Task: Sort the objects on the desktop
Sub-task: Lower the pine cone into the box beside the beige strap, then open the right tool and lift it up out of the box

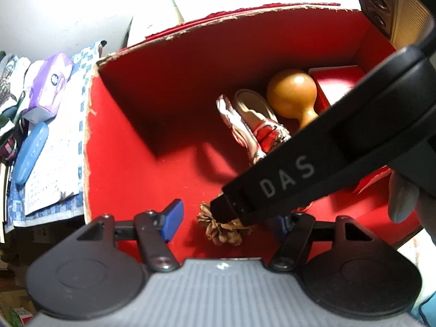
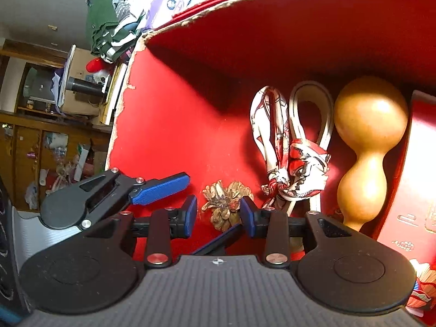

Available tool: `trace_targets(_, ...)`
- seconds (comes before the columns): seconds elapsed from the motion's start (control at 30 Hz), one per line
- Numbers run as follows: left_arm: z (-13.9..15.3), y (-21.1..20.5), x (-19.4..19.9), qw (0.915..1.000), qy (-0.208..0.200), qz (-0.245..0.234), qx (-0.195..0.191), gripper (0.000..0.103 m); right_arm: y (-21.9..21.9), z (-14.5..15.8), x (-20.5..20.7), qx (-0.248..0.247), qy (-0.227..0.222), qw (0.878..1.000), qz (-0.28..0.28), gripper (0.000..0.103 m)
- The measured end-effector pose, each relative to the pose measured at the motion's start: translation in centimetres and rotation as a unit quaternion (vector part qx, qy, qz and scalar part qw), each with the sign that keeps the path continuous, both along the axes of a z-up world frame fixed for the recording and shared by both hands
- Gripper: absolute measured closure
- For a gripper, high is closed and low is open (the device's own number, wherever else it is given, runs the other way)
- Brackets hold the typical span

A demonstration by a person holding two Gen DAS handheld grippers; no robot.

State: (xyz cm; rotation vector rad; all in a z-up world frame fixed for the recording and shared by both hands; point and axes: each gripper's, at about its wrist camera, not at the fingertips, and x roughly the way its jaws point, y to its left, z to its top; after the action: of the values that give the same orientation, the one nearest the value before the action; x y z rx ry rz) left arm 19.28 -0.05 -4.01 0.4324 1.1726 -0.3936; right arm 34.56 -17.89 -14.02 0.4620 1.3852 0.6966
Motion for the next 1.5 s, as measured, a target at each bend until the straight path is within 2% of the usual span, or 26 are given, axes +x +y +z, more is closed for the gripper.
trace_targets(0.17, 0.5, -0.2, -0.4, 1.0000, -0.003, 0.004, -0.004, 0.032, 0.8, 0.8, -0.2, -0.031, -0.032, 0.999, 0.015, 0.064)
trace_targets(0.27, 0.7, -0.4, -0.9, 0.9999, -0.010, 0.006, -0.001, 0.032, 0.8, 0.7, -0.2, -0.030, -0.043, 0.999, 0.013, 0.064)
trace_targets(0.43, 1.6, -0.8, -1.7, 0.9993, -0.035, 0.017, -0.001, 0.027, -0.4, 1.1, -0.5, -0.014, -0.066, 0.998, -0.016, 0.064)
trace_targets(0.53, 2.8, -0.8, -2.3, 0.9981, -0.056, 0.025, -0.008, 0.027, -1.0, 1.8, -1.3, -0.021, -0.092, 0.995, -0.035, 0.064)
trace_targets(0.77, 4.7, 0.4, -3.9, 0.9947, -0.081, 0.055, -0.031, 0.027, -3.1, 3.0, -3.6, -0.008, -0.119, 0.989, -0.082, 0.064)
trace_targets(0.93, 5.4, 1.6, -3.5, 0.9918, -0.084, 0.084, -0.047, 0.027, -3.7, 4.2, -5.0, -0.006, -0.136, 0.985, -0.103, 0.064)
trace_targets(1.2, 6.7, 2.0, -5.8, 0.9858, -0.101, 0.126, -0.048, 0.026, -4.3, 6.3, -8.0, -0.001, -0.189, 0.976, -0.105, 0.063)
trace_targets(1.5, 8.7, 3.9, -9.2, 0.9742, -0.137, 0.173, -0.050, 0.026, -5.3, 7.8, -12.2, 0.026, -0.238, 0.967, -0.088, 0.063)
